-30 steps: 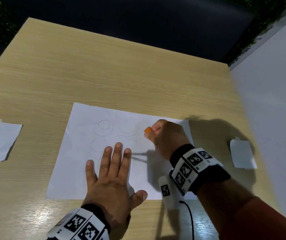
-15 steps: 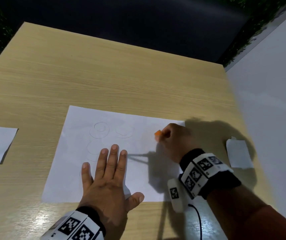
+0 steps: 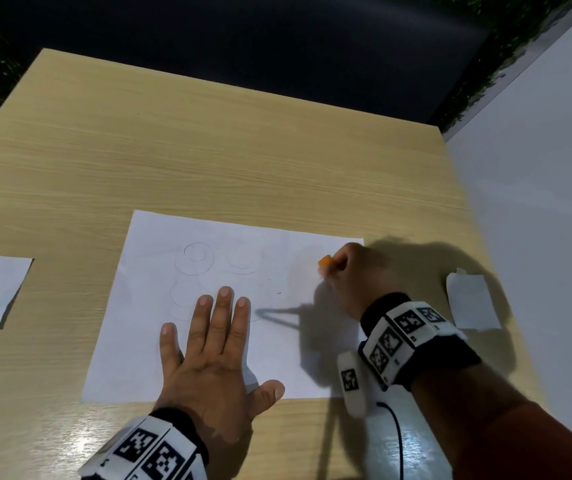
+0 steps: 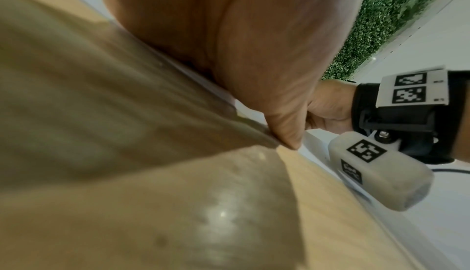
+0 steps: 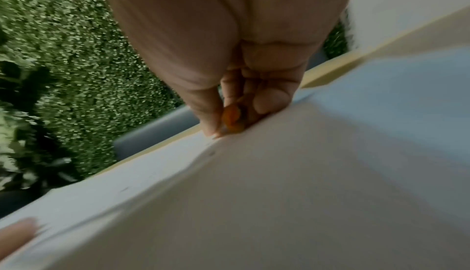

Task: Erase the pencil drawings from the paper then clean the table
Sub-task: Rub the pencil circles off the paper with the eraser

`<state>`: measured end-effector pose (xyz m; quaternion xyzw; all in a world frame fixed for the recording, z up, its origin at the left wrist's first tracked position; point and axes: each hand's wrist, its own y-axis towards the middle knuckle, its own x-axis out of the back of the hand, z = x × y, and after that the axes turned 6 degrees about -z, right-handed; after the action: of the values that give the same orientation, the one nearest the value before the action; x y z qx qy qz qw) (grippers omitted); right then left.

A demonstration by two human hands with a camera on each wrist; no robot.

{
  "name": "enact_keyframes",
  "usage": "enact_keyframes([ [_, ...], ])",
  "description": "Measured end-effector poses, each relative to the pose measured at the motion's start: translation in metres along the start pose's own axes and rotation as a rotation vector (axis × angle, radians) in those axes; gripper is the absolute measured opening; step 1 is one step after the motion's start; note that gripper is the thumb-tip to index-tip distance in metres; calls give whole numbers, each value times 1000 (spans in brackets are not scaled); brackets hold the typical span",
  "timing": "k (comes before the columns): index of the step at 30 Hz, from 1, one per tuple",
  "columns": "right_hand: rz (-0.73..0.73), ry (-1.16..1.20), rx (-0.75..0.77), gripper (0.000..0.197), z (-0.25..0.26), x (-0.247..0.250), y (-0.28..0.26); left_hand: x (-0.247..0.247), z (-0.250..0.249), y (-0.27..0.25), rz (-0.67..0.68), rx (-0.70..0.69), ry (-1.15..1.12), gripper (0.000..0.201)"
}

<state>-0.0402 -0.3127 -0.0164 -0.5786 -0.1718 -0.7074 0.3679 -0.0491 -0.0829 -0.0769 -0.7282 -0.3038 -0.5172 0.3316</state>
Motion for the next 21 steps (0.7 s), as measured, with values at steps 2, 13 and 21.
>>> enact_keyframes([
  [2, -82, -6, -30, 27, -6, 7, 3, 3, -1, 0, 26, 12, -19, 106],
  [13, 122, 139, 224, 12, -1, -15, -69, 32, 5, -1, 117, 78, -219, 101],
  [21, 115, 145, 184, 4, -6, -13, -61, 51, 52, -15, 267, 70, -103, 104],
])
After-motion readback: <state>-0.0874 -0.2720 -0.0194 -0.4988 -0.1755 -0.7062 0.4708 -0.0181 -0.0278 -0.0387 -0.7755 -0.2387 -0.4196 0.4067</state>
